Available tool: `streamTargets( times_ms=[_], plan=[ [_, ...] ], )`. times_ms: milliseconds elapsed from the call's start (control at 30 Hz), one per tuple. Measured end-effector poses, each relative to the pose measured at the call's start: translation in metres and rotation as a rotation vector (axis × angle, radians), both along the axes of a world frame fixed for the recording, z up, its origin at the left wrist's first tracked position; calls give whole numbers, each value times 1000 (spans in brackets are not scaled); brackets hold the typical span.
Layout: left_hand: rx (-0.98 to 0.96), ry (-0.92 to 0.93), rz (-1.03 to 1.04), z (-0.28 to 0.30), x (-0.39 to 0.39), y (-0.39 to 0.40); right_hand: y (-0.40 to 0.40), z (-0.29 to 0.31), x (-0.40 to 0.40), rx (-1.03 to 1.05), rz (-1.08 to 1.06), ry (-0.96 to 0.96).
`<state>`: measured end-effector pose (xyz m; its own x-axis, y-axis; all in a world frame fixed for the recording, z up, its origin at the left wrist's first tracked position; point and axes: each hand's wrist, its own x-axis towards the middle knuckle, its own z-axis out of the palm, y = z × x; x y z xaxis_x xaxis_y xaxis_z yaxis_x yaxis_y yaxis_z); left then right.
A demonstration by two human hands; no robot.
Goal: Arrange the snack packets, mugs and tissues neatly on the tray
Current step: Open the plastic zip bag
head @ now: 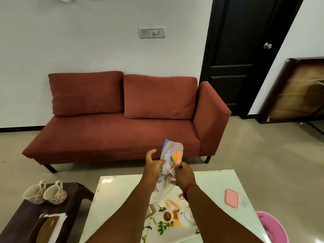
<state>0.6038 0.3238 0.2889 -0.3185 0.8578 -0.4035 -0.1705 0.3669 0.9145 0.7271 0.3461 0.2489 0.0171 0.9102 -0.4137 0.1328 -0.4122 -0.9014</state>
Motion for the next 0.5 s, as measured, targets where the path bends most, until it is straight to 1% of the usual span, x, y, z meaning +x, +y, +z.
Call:
streamTargets(
  times_ms=[67,133,267,333,433,500],
  plan=[
    [-92,-138,30,-4,-11,7,0,-2,-5,20,58,-26],
    [-213,-207,-2,-8,-23,11,1,-5,-10,44,105,-71],
    [-351,-133,-45,-23,-48,10,-3,-14,-25,76,138,-147],
    [-361,-162,-68,-28,-57,7,-7,-22,-31,100,149,-169],
    [-403,-141,-148,-31,-64,5,-9,-25,-35,146,195,-218],
    [-435,-163,-194,-30,-64,5,-5,-23,-34,164,228,-251]
  ],
)
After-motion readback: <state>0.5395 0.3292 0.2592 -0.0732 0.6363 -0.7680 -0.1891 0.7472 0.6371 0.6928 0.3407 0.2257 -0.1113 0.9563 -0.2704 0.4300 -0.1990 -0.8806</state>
